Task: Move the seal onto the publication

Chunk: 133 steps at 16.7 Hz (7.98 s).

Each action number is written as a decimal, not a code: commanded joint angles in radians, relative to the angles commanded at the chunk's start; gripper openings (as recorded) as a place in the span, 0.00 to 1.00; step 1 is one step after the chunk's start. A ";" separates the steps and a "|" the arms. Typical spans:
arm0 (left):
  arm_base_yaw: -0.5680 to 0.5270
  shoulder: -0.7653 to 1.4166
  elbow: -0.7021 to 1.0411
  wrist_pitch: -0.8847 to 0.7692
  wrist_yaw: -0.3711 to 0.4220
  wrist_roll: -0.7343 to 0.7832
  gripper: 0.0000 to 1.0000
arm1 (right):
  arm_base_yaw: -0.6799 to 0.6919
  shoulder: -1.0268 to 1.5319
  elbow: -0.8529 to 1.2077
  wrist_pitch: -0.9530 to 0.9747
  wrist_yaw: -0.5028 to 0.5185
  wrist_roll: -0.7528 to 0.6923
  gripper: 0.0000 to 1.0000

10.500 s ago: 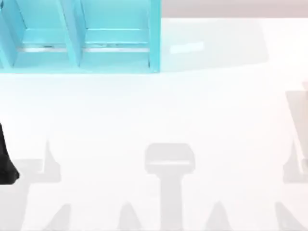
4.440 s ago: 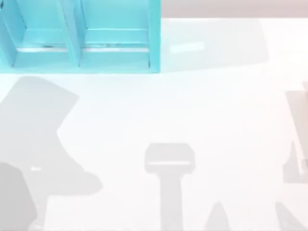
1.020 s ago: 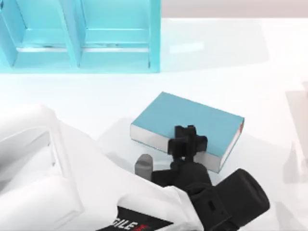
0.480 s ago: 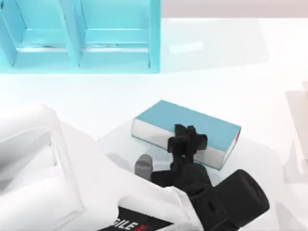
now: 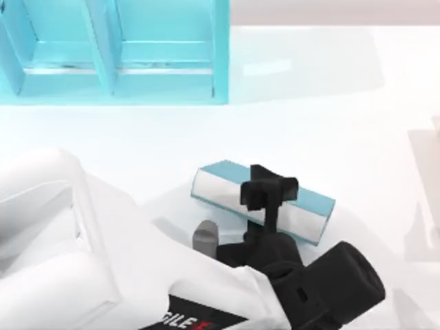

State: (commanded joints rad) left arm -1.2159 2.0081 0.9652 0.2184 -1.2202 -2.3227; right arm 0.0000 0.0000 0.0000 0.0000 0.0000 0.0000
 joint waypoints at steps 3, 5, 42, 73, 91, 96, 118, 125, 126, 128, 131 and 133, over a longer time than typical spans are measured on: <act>0.000 0.000 0.000 0.000 0.000 0.000 1.00 | 0.000 0.000 0.000 0.000 0.000 0.000 1.00; 0.000 0.001 -0.002 -0.001 0.001 0.000 1.00 | 0.000 0.000 0.000 0.000 0.000 0.000 1.00; -0.263 -0.020 0.246 -1.494 0.089 -1.285 1.00 | 0.000 0.000 0.000 0.000 0.000 0.000 1.00; 1.212 -2.000 -0.947 -0.226 1.215 2.294 1.00 | 0.000 0.000 0.000 0.000 0.000 0.000 1.00; 1.216 -2.008 -0.965 -0.218 1.220 2.323 1.00 | -0.134 0.563 0.505 -0.387 0.013 -0.141 1.00; 1.216 -2.008 -0.965 -0.218 1.220 2.323 1.00 | -0.241 1.085 0.918 -0.733 0.016 -0.253 1.00; 1.216 -2.008 -0.965 -0.218 1.220 2.323 1.00 | -0.418 1.941 1.528 -1.154 0.000 -0.402 1.00; 1.216 -2.008 -0.965 -0.218 1.220 2.323 1.00 | -0.421 2.004 1.346 -0.909 0.000 -0.404 1.00; 1.216 -2.008 -0.965 -0.218 1.220 2.323 1.00 | -0.420 2.009 1.335 -0.893 0.001 -0.403 1.00; 1.216 -2.008 -0.965 -0.218 1.220 2.323 1.00 | -0.420 2.011 1.331 -0.886 0.001 -0.403 1.00; 1.216 -2.008 -0.965 -0.218 1.220 2.323 1.00 | -0.420 2.011 1.331 -0.886 0.001 -0.403 0.92; 1.216 -2.008 -0.965 -0.218 1.220 2.323 1.00 | -0.420 2.011 1.331 -0.886 0.001 -0.403 0.77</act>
State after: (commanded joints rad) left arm 0.0000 0.0000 0.0000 0.0000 0.0000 0.0000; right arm -0.4196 2.0111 1.3311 -0.8862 0.0008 -0.4026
